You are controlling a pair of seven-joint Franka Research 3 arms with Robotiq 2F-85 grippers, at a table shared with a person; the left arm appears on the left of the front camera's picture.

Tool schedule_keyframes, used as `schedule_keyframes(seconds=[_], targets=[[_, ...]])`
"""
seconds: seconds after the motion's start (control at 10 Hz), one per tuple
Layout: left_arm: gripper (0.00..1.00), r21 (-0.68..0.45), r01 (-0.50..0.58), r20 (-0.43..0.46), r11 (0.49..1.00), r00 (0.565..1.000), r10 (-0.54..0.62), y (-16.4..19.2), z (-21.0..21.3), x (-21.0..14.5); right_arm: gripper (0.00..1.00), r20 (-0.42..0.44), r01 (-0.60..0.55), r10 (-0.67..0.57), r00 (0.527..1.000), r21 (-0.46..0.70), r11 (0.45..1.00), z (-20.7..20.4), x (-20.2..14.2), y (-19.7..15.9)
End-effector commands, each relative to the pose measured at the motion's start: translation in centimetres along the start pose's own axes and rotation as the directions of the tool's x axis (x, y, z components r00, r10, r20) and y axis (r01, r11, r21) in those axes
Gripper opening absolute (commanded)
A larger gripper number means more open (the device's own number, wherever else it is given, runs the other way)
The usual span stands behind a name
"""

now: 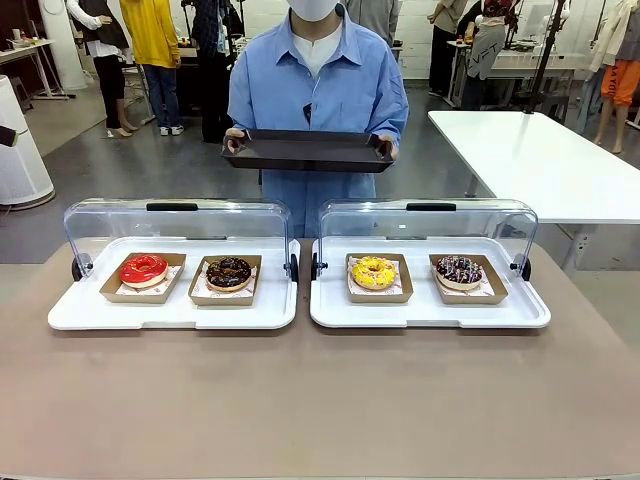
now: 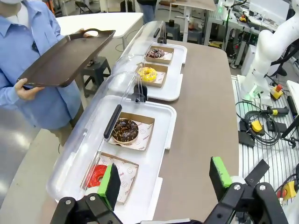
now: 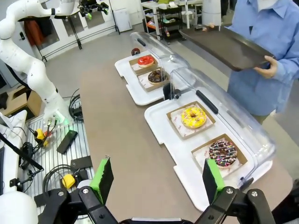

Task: Provide the desired donut to the person.
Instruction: Pick up and lift the Paper togo box containing the Donut pointed at by the person.

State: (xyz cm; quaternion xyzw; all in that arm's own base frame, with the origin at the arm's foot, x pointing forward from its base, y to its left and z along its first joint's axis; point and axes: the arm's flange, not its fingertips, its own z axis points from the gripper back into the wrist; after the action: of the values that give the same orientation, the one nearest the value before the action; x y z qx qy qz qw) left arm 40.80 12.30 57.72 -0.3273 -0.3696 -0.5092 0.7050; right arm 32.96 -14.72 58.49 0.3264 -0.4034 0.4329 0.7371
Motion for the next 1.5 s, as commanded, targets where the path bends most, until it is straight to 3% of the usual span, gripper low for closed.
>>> schedule_keyframes(seconds=[0.0,1.4], targets=[[1.0,0.034,0.017,-0.025,0.999,1.0,-0.016,-0.54,-0.19,-0.41,1.0,-0.022,-0.021,0.021,1.0,0.005,1.0,0.0,-0.23,-0.01],[1.0,0.007,-0.003,-0.001,1.0,1.0,0.003,0.05,0.0,-0.14,1.0,0.0,0.0,0.0,1.0,0.0,1.0,0.0,0.0,0.0]])
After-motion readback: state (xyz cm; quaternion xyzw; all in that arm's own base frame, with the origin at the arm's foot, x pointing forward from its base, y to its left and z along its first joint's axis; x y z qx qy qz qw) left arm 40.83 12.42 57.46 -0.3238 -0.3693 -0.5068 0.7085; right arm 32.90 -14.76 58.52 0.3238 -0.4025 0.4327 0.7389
